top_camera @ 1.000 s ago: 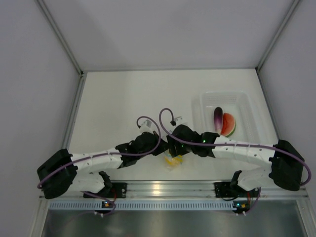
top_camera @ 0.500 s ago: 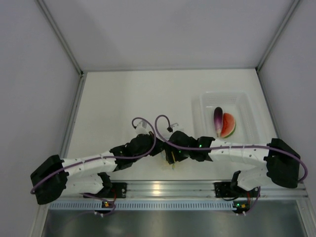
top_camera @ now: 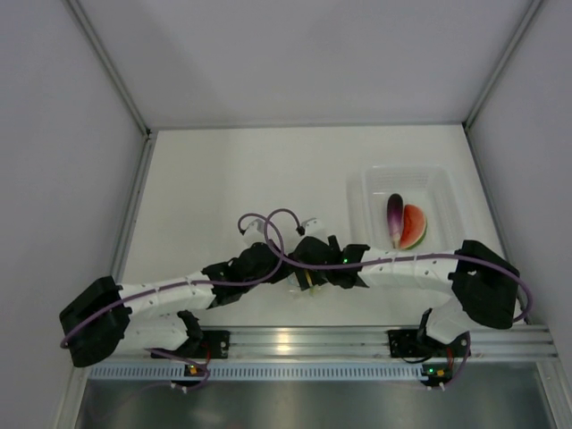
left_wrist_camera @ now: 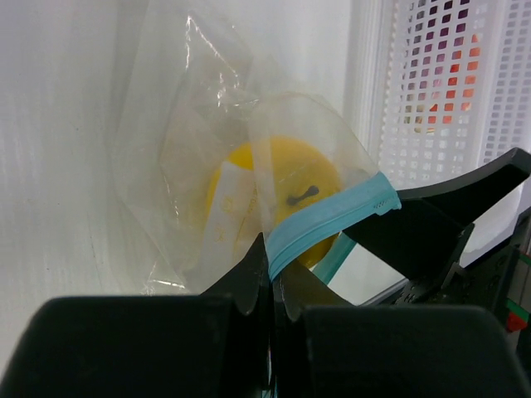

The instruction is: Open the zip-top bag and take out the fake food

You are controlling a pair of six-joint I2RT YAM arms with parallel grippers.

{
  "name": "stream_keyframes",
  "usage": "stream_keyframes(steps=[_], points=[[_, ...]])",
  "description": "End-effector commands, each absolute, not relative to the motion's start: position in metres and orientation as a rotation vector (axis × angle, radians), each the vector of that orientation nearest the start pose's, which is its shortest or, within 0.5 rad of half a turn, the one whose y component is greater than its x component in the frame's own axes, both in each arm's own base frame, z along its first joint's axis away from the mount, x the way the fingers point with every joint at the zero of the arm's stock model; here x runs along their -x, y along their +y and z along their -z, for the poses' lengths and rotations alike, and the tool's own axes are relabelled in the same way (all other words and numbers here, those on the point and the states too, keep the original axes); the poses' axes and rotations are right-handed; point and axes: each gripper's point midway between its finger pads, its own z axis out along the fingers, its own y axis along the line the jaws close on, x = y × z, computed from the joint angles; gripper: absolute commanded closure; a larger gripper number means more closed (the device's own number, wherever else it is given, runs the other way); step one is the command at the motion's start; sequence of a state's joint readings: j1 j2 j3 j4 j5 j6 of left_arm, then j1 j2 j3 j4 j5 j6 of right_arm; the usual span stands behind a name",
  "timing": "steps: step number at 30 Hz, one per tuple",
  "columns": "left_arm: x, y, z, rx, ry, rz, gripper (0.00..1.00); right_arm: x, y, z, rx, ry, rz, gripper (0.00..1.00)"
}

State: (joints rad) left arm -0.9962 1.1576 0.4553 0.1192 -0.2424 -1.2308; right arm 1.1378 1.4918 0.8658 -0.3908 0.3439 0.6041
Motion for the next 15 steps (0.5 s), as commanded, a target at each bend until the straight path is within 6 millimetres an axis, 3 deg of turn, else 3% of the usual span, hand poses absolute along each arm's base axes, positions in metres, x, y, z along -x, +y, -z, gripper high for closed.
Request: stream_keyframes(steps=[1, 6, 9, 15], points=[[-0.188, -0.308, -0.117, 0.369, 2.236, 1.133, 1.00, -0.205, 0.315, -0.086, 0.473, 2.293, -0.271, 0.17], [-0.188, -0.309, -0.116, 0.346, 2.238, 1.125, 1.00, -0.219, 0.322, -0.096, 0.466, 2.232, -0.265, 0.14], [-0.189, -0.311, -0.118, 0.339, 2.236, 1.123, 1.00, -0.224, 0.331, -0.100, 0.510, 2.201, -0.280, 0.09], [-0.192, -0.312, -0.116, 0.333, 2.241, 1.110, 1.00, -0.227, 0.354, -0.106, 0.601, 2.145, -0.394, 0.09]])
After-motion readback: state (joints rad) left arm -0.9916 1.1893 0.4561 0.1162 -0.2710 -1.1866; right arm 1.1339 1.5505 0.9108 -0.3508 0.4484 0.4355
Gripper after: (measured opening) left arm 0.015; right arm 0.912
